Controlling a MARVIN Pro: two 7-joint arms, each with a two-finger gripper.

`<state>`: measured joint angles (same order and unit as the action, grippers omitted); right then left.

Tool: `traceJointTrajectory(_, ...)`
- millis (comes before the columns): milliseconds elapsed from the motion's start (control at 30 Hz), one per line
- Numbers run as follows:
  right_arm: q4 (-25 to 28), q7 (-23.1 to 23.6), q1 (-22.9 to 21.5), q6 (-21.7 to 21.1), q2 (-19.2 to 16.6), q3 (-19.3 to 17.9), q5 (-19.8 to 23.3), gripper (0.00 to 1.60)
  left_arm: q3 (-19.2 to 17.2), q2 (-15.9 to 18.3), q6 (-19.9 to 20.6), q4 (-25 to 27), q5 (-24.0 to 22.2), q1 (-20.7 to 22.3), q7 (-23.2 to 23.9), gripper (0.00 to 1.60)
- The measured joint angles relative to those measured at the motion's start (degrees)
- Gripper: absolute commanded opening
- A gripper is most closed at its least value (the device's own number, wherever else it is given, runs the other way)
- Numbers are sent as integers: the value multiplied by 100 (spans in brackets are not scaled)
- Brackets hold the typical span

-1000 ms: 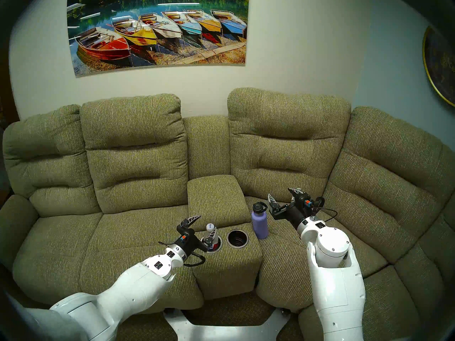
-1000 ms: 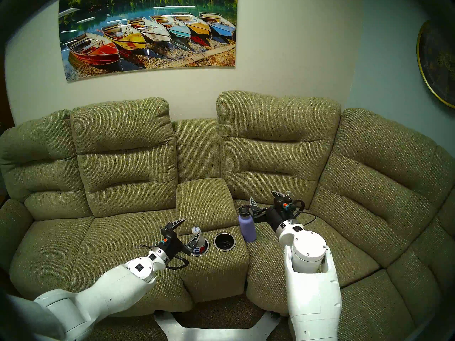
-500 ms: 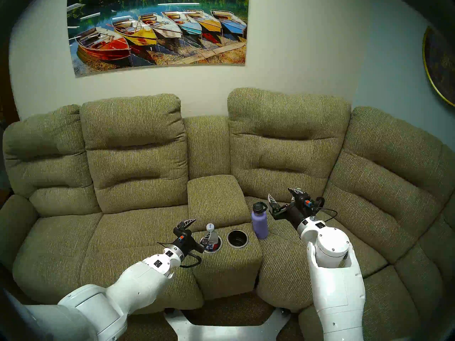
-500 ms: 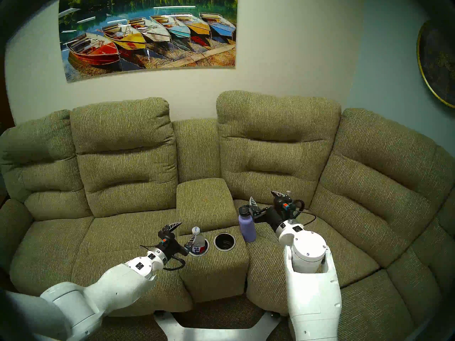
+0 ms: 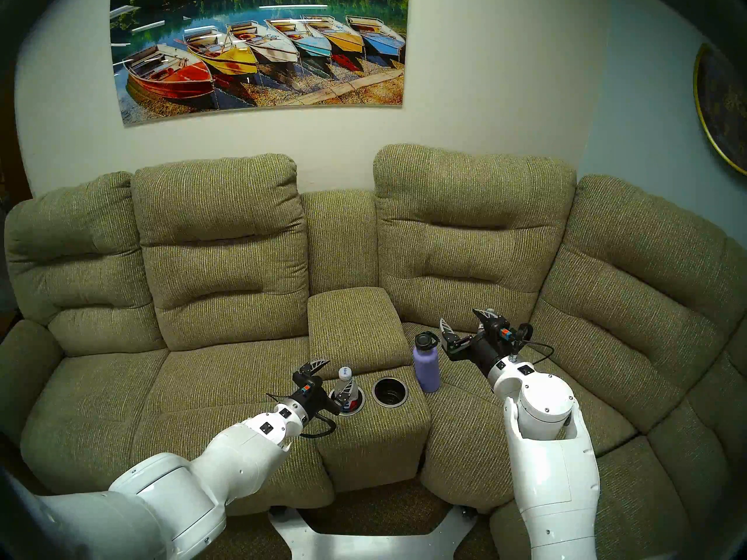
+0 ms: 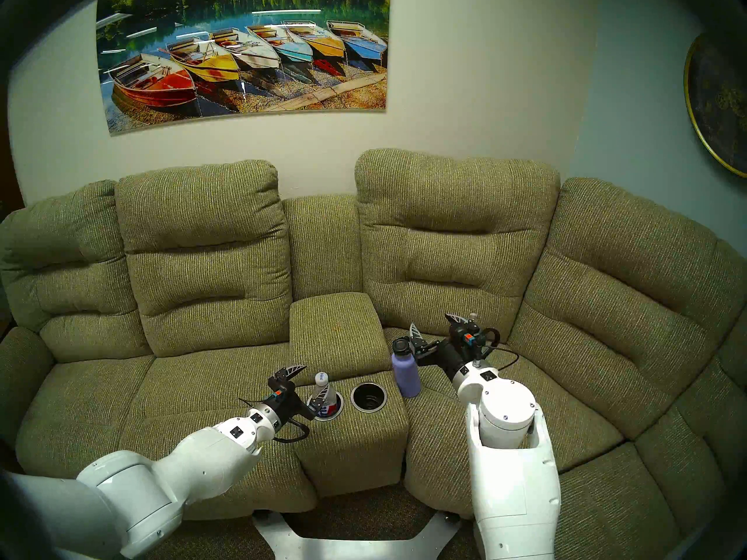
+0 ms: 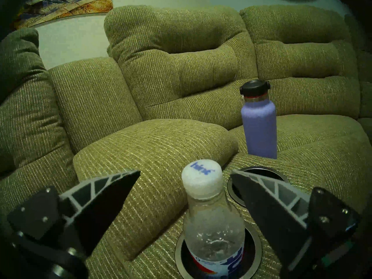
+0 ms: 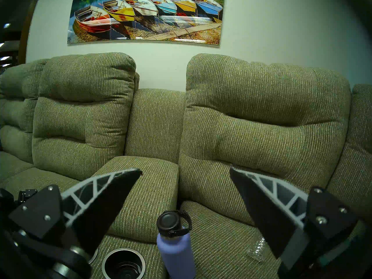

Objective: Take bottles out of cup holder

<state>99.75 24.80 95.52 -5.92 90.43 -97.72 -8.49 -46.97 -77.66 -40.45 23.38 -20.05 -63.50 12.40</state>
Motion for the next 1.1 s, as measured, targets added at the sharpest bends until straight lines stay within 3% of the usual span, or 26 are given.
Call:
traceJointTrajectory(433,0,1,0,0,1,0,0,160,-42,-363,-19,-828,18,382,65,160)
traceJointTrajectory(1033,0,1,0,1,1,0,0,160,-3,-731,13,-1431,105,759,39,160)
traceJointTrajectory(1067,0,1,0,1,1,0,0,160,8,-752,27,-1462,123,772,26,71)
traceJointTrajectory(1100,0,1,0,1,1,0,0,160,20,-772,47,-1492,139,784,13,38)
